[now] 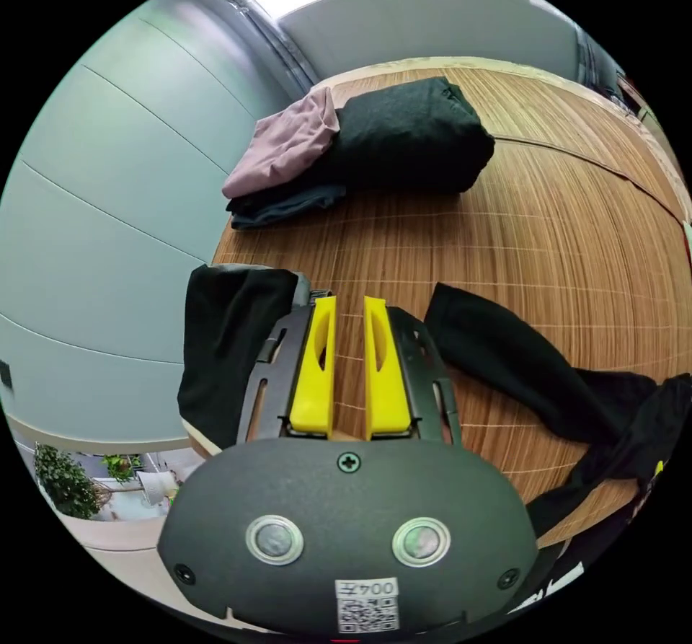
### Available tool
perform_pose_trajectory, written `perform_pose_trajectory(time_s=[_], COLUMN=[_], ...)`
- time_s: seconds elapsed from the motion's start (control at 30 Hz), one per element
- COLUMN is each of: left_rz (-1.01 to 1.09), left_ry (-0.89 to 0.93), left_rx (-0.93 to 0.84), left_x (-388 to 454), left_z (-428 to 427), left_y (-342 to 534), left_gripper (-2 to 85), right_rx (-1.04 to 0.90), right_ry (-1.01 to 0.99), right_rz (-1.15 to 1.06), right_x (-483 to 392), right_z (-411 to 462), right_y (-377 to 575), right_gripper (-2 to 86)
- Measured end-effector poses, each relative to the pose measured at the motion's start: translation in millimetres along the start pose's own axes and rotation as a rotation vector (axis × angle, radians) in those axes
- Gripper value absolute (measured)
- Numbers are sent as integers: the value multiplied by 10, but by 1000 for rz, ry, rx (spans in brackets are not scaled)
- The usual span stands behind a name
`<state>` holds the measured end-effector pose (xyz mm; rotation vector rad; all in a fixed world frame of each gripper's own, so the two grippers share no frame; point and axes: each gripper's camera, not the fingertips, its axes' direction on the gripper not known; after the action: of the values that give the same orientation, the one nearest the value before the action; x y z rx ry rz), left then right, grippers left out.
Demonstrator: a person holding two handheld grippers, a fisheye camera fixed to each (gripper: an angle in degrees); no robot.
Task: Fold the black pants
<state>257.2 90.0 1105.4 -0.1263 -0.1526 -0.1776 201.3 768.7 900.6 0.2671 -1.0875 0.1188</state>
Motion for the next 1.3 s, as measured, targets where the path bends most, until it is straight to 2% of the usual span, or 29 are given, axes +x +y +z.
perform_pose_trajectory(time_s=[0.1,0.2,0.3,0.4,0.53,0.73,0.87,0.93,1.1,1.2,1.3], left_rz=[99,143,101,33,-122,-149,-80,-20,82,56,-31], left_ry=[181,150,177,326,550,594,459,342,264,249,103], left_rx=[-48,-60,13,38,-19,-49,-63,-159,-334,-448,-421], left_x=[153,336,286,68,-248,-182,-84,-93,-287,-401,-591], left_z=[312,565,668,794,1100,1332,1114,899,721,888,846], left_y=[253,453,519,472,385,376,371,363,461,576,732], left_gripper=[40,41,55,83,90,63,40,33,26,24,26], right_rx=[-6,-9,-12,-13,-16,-17,-13,-11,-7,-6,-4], right_ry=[1,3,4,2,-2,2,5,5,4,17,48], right_rz=[-1,3,8,12,16,18,21,22,10,5,-5], right_x=[-4,0,3,3,0,-52,-111,-143,-273,-374,-522], right_z=[-6,-18,-30,-37,-30,-8,21,40,122,191,272], right_y=[1,-3,-8,-18,-44,-80,-110,-125,-187,-233,-289], right_gripper=[10,7,2,1,0,0,1,2,1,-1,-3])
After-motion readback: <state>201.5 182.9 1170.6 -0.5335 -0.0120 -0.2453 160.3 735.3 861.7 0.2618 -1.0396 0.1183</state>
